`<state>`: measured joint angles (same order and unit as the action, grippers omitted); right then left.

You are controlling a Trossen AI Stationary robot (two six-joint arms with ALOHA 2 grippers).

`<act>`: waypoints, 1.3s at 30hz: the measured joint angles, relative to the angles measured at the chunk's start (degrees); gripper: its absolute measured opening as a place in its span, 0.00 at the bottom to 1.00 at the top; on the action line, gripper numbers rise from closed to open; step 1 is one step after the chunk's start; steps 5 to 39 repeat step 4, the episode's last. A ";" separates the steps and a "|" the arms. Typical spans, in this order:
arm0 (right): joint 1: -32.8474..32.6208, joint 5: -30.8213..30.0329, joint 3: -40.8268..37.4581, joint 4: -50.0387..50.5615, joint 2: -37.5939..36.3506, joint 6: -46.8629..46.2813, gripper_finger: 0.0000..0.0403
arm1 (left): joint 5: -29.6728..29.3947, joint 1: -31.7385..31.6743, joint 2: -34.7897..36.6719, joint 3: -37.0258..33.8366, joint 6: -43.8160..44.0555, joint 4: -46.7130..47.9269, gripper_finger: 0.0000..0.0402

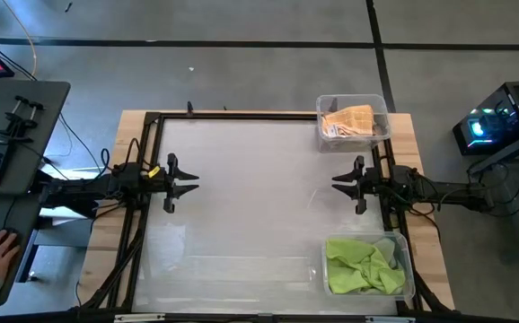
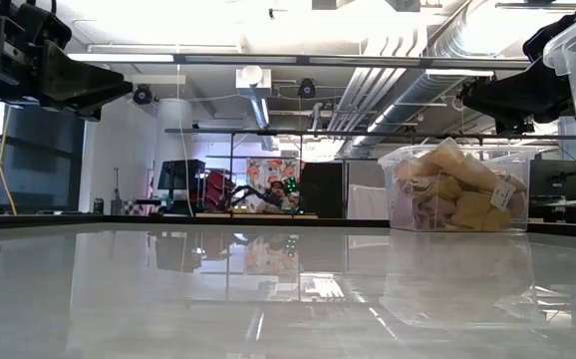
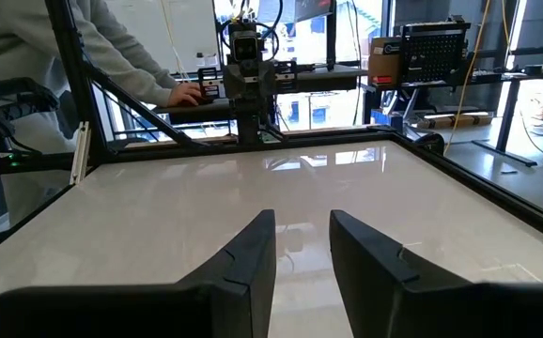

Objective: Sort microfiber towel by color & place in baskets
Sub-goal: Return to Home Position

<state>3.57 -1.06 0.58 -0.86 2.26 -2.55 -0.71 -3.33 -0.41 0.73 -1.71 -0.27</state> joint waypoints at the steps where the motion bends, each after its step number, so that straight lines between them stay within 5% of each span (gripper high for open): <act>1: 0.00 0.00 -0.02 0.01 0.01 -0.01 0.24 | 0.00 0.00 0.01 0.00 0.00 -0.01 0.26; 39: 0.00 0.01 0.00 0.00 0.00 0.00 0.24 | 0.00 0.00 -0.01 -0.01 -0.01 -0.01 0.26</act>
